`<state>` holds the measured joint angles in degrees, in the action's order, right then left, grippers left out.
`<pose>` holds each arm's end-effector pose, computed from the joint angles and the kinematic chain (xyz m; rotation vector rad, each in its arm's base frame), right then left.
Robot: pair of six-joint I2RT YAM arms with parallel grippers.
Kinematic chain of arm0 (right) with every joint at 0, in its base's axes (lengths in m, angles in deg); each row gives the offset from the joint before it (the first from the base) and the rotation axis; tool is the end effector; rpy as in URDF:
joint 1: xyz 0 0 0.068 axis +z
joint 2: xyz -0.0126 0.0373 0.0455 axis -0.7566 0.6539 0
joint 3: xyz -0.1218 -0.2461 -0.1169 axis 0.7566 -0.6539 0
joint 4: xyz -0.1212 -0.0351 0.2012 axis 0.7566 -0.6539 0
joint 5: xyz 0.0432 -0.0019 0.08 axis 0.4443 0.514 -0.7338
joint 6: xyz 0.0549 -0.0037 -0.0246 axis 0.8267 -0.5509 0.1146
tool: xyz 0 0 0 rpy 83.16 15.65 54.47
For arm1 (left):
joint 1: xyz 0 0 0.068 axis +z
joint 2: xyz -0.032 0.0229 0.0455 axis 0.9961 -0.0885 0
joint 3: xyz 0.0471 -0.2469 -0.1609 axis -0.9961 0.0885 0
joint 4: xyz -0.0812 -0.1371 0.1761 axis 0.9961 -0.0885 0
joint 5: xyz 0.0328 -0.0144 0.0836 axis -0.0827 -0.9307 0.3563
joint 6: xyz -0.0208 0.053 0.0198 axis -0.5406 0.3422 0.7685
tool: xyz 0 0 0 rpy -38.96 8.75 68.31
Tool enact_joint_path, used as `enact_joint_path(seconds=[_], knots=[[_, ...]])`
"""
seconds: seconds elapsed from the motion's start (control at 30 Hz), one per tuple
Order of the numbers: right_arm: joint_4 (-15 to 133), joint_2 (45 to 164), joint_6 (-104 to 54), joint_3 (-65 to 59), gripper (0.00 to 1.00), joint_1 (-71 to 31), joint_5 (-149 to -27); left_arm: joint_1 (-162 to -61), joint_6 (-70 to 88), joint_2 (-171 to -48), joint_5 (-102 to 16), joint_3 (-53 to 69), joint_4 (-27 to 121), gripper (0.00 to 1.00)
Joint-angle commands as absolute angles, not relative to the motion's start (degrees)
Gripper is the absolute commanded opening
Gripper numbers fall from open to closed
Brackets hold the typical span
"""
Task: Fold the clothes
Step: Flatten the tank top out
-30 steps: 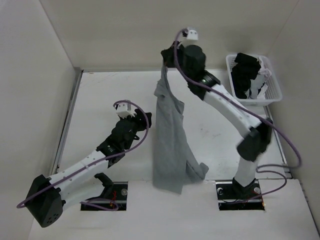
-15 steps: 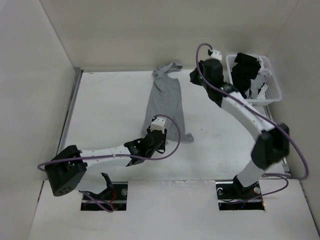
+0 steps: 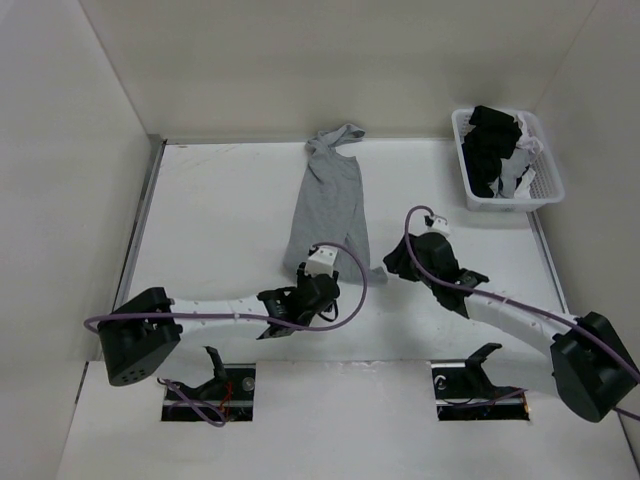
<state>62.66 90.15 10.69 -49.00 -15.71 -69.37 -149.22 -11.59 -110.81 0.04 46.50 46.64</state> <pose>0.1827 0.1106 0.2312 0.2863 2.1823 0.5587 0.1264 -0.2042 0.2162 0.3119 2.1369 -0.2679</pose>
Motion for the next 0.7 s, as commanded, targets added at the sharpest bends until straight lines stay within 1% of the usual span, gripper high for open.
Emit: enact_joint_path(seconds=[0.0,0.1,0.13,0.27,0.37,0.43,0.57,0.67], knots=[[68.6,88.2,13.8,-49.7,0.49,-15.1,-70.2,-149.1,-17.1,-110.7,3.3,46.7,45.2,0.4],[68.9,89.6,13.7,-50.8,0.56,-15.1,-72.3,-148.7,-17.2,-111.9,3.5,47.0,46.0,0.44],[69.1,90.7,13.7,-50.8,0.57,-15.1,-73.2,-148.4,-17.2,-112.7,3.1,46.9,46.4,0.44],[71.1,95.6,12.4,-48.7,0.53,-15.1,-77.1,-147.9,-16.8,-116.2,1.9,46.4,48.0,0.43],[71.5,99.6,11.2,-46.1,0.5,-15.0,-77.4,-147.2,-16.7,-117.7,1.8,46.3,49.5,0.4],[72.2,101.9,10.7,-44.4,0.48,-15.0,-77.7,-146.5,-16.6,-118.3,1.6,46.3,50.7,0.35],[73.1,107.0,9.5,-40.5,0.48,-15.0,-76.5,-145.1,-16.1,-117.7,1.7,47.0,51.8,0.18],[73.3,111.6,10.2,-37.7,0.48,-16.0,-76.7,-143.6,-16.2,-114.9,1.9,48.4,51.6,0.1]])
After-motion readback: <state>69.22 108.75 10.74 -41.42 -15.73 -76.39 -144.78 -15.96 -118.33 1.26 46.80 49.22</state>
